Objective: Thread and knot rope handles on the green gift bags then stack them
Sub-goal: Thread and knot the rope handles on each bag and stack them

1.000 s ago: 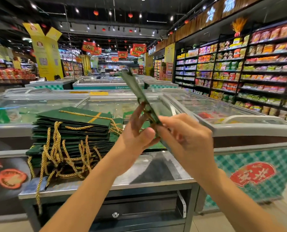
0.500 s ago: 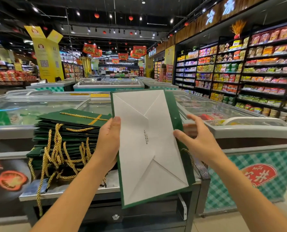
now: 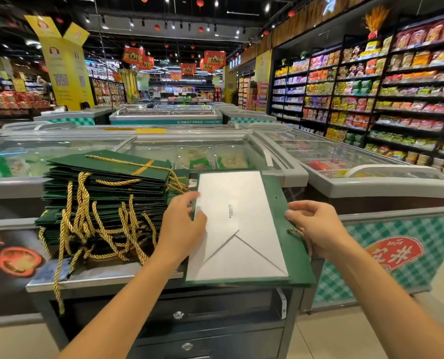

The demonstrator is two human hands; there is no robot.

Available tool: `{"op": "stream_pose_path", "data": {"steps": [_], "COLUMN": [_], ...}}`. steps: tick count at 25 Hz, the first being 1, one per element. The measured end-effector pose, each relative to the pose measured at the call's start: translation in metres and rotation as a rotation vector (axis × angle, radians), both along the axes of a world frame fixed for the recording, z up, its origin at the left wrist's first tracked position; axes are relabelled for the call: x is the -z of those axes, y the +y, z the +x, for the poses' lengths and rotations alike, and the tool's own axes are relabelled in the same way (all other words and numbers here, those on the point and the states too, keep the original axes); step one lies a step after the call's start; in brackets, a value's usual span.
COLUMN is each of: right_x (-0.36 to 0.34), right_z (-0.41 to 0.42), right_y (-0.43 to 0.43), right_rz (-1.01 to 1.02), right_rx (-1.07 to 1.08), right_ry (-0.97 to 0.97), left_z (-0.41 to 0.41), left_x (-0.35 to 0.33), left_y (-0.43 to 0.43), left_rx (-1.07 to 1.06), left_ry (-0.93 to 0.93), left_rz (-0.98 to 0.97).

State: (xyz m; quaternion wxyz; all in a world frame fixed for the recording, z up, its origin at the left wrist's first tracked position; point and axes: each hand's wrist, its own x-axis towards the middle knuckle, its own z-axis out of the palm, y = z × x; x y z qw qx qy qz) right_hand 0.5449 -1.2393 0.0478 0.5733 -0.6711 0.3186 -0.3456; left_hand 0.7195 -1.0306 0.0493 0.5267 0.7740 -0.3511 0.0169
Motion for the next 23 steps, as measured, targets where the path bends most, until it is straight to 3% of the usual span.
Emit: {"op": "stream_pose_path", "data": {"steps": [3, 6, 9, 14, 19, 23], "right_x": [0.010, 0.014, 0.012, 0.004, -0.012, -0.024], "right_z": [0.003, 0.008, 0.008, -0.021, -0.052, -0.053], "right_y": [-0.007, -0.012, -0.014, -0.004, 0.008, 0.005], "right_rz": [0.000, -0.199, -0.357, -0.513, -0.769, -0.849], "right_rx": [0.035, 0.026, -0.096, -0.146, -0.256, -0.076], "right_ry": [0.045, 0.192, 0.357, 0.326, 0.756, 0.494], "left_z": [-0.017, -0.017, -0.018, -0.016, -0.013, -0.013], "left_x": [0.014, 0.027, 0.035, 0.037, 0.042, 0.042], "left_y": [-0.006, -0.011, -0.010, -0.006, -0.007, -0.007], "left_rx": [0.085, 0.114, 0.266, 0.298, 0.310, 0.317], "left_ry": [-0.164, -0.330, -0.359, -0.440, -0.403, -0.404], "left_rz": [0.233, 0.372, 0.457, 0.617, 0.621, 0.628]}}
